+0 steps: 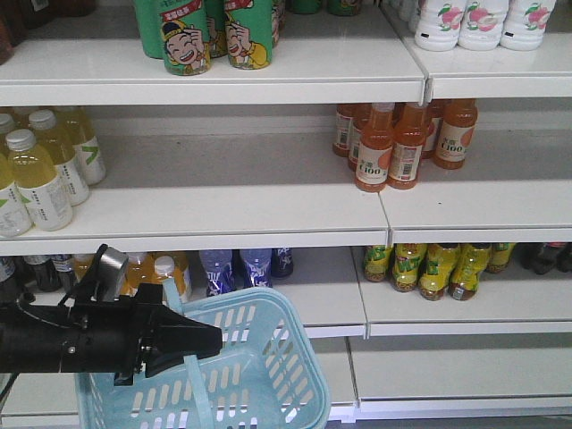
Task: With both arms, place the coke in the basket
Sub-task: 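Lift the basket off the shelf with the left gripper and lower it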
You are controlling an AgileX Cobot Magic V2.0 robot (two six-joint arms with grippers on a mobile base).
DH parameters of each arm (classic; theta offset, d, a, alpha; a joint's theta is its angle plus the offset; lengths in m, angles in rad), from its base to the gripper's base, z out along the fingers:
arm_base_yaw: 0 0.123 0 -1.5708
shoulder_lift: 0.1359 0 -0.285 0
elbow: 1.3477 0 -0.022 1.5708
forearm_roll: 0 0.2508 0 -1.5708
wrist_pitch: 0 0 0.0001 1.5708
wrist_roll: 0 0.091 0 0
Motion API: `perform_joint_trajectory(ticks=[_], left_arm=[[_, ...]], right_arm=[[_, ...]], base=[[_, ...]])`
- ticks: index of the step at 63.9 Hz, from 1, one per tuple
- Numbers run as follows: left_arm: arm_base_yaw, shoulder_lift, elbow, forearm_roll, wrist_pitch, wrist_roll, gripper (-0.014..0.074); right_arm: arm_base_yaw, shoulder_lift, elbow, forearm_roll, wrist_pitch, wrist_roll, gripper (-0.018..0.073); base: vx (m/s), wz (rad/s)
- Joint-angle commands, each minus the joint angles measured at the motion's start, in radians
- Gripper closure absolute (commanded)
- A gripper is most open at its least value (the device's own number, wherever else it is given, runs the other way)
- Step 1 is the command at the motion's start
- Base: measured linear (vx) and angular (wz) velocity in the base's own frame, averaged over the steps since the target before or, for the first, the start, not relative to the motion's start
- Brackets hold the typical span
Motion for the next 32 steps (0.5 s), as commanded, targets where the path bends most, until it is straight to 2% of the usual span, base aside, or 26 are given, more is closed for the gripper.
perform_joint_trajectory(ticks=[1,32], left_arm=[[-0.007,-0.034,-0.024,-0.07,0.054,0.001,0.0603],[-0.007,-0.034,-0.024,-0.057,0.044,0.003,0.0603]], right_arm=[[0.001,0.006,0.008,-0.005,-0.077,-0.005,0.0569],[0.001,0.006,0.008,-0.005,-0.077,-0.005,0.0569]], base=[[0.0,0.0],[0.0,0.0]])
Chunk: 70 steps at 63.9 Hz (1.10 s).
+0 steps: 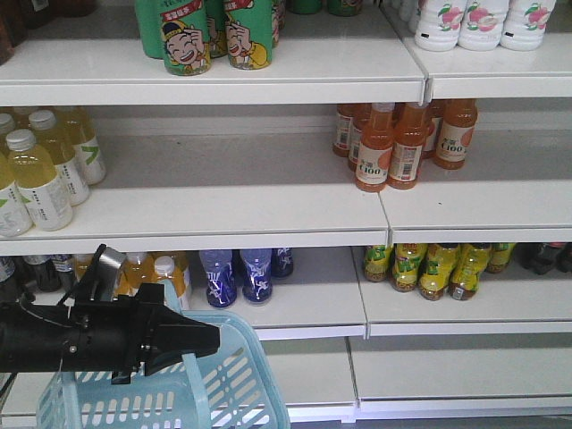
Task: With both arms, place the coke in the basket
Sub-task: 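Lift the basket off the shelf with the left gripper and lower it, then turn the base away from the shelf holding the basket in the left gripper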
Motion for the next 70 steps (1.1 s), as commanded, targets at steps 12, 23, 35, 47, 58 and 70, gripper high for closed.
perform_joint_trajectory(ticks=[12,23,35,47,58,70], left_arm=[[-0.007,-0.034,-0.024,-0.054,0.071,0.003,0.0603],[-0.007,-0.034,-0.024,-0.055,0.071,0.003,0.0603],[-0.007,-0.034,-0.024,-0.055,0.071,0.003,0.0603],[-0.007,-0.034,-0.024,-0.055,0.071,0.003,0.0603],[-0.007,-0.034,-0.024,-0.055,0.071,0.003,0.0603],[-0.007,-0.034,-0.024,-0.055,0.071,0.003,0.0603]], right_arm=[[0.001,0.006,0.008,-0.005,-0.077,-0.005,0.0569],[0.001,0.006,0.008,-0.005,-0.077,-0.005,0.0569],[0.001,0.006,0.008,-0.005,-0.077,-0.005,0.0569],[0.001,0.006,0.008,-0.005,-0.077,-0.005,0.0569],[0.001,0.006,0.008,-0.005,-0.077,-0.005,0.0569],[0.001,0.006,0.008,-0.005,-0.077,-0.005,0.0569]], base=[[0.0,0.0],[0.0,0.0],[0.0,0.0],[-0.01,-0.07],[-0.04,-0.23],[-0.05,-0.35]])
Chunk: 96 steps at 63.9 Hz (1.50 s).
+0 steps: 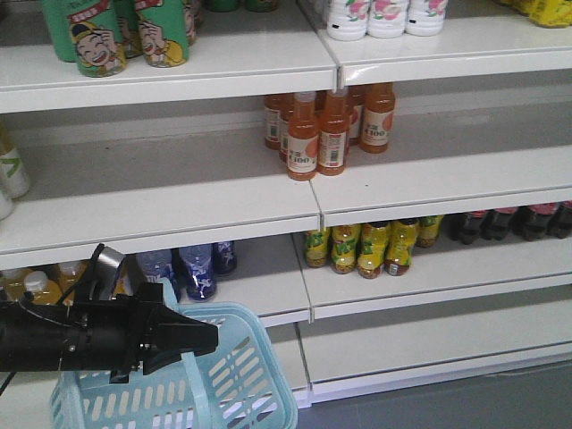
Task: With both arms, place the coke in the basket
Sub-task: 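Turn the base away from the shelf holding the basket in the left gripper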
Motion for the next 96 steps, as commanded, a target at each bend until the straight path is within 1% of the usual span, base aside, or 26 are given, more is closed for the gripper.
perform_joint_trajectory(ticks=[1,96], left_arm=[[-0.007,-0.034,-0.024,-0.055,0.079,0.003,0.0603],[-0.007,-0.034,-0.024,-0.056,0.079,0.003,0.0602]], right_arm=[[0.001,0.006,0.008,-0.005,-0.077,-0.005,0.0569],[0.001,0.006,0.008,-0.005,-0.077,-0.005,0.0569]], base=[[-0.06,-0.37],[-0.09,-0.38]])
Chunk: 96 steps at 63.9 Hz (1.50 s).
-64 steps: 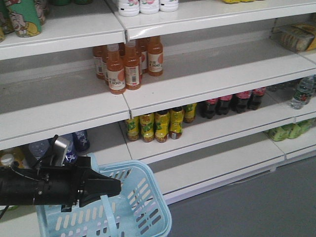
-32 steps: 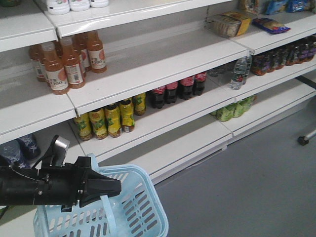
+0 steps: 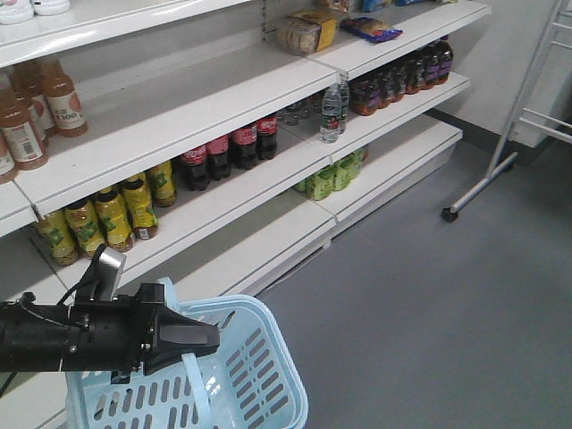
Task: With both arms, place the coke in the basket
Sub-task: 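Turn the base away from the shelf holding the basket in the left gripper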
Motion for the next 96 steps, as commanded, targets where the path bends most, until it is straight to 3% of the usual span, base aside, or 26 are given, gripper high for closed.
perform_joint_trajectory(ticks=[1,96], left_arm=[[-0.007,-0.034,-0.024,-0.056,0.079,0.002,0.0602],[-0.007,-0.034,-0.024,-0.056,0.079,0.002,0.0602]], right_arm=[[0.001,0.006,0.008,-0.005,-0.077,-0.005,0.0569],[0.001,0.006,0.008,-0.005,-0.077,-0.005,0.0569]], base=[[-0.09,-0.35],[-0.09,-0.35]])
